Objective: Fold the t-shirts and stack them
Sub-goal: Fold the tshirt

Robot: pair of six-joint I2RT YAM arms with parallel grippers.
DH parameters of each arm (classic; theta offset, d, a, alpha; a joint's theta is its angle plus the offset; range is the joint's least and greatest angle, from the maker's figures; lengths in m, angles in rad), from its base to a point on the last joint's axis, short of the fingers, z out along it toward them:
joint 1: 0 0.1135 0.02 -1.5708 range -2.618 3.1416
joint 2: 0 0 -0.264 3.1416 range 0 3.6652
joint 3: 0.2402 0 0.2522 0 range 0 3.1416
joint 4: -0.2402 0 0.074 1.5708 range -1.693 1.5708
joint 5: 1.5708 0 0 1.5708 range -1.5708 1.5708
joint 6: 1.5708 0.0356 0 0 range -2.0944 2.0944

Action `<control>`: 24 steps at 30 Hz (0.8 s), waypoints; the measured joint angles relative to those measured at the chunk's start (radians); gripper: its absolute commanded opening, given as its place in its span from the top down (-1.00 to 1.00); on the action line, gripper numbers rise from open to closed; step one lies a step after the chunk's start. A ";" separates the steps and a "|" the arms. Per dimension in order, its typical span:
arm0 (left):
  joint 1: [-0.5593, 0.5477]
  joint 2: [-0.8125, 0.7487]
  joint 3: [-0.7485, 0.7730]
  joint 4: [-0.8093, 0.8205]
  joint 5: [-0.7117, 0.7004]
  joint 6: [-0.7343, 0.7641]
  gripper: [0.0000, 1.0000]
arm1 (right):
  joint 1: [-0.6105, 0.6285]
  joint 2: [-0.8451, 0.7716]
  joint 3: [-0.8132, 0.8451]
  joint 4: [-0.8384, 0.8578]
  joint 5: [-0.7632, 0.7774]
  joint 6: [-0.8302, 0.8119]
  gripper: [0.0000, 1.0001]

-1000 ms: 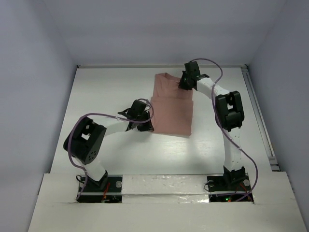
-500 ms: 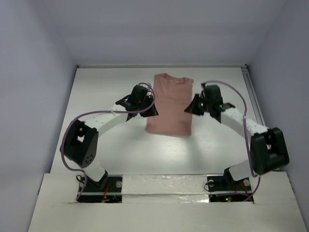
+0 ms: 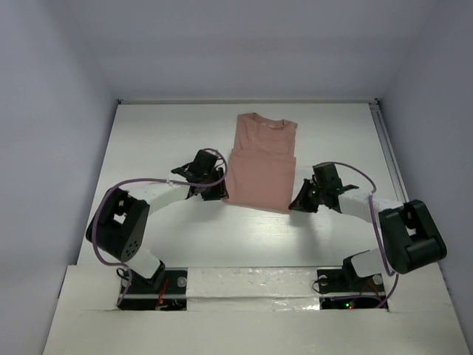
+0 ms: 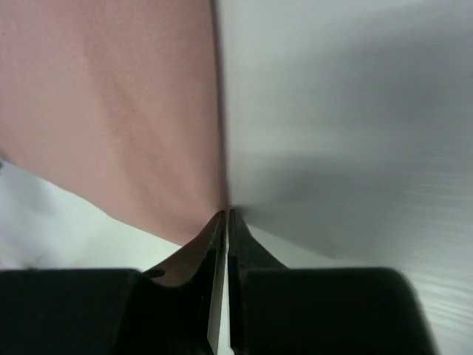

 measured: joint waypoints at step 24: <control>0.044 0.041 -0.061 0.136 0.064 0.004 0.36 | 0.000 -0.060 -0.125 0.160 -0.096 0.151 0.18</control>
